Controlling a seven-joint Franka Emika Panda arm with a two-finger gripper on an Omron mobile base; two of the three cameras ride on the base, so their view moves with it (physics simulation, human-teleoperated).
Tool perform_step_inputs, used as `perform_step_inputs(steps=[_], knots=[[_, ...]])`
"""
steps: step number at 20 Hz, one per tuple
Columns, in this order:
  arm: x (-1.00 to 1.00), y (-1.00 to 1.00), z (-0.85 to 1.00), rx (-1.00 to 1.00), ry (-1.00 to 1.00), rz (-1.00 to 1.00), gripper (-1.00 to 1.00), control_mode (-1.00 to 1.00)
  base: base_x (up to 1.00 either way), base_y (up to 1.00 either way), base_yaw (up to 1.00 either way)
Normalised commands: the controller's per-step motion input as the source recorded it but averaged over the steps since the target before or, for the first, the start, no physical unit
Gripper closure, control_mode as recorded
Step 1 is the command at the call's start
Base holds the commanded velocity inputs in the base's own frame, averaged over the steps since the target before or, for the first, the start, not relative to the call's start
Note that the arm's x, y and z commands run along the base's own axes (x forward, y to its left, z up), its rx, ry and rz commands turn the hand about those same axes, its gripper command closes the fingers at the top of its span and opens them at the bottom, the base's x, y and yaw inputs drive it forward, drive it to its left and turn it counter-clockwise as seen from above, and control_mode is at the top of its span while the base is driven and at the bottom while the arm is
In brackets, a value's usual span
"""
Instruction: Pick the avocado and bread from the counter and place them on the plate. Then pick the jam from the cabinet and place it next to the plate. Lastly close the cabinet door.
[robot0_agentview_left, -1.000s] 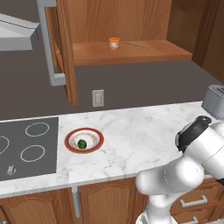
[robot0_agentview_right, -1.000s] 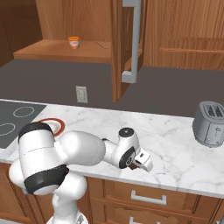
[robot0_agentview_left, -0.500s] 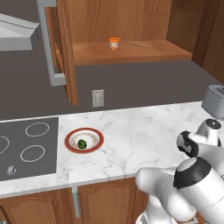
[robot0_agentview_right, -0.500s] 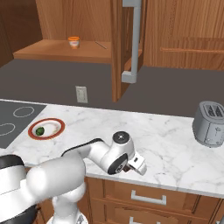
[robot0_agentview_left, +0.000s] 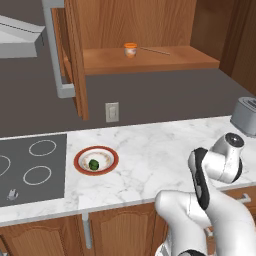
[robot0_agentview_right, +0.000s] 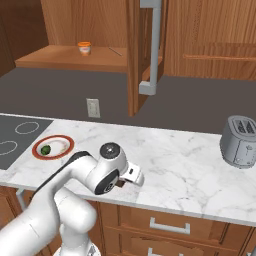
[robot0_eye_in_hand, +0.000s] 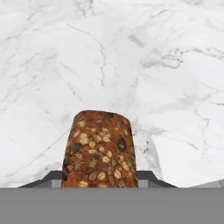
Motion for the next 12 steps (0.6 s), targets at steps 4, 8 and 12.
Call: perform_step_inputs(steps=[4,8,12], knots=[[0.00,0.43,0.38,-0.03,-0.02,0.39,1.00,-1.00,0.00,0.00,0.00],[0.06,0.52,0.22,-0.06,-0.08,0.42,1.00,-1.00,0.00,0.00,0.00],[0.24,0.64,0.26,-0.02,-0.10,0.32,1.00,-1.00,0.00,0.00,0.00]])
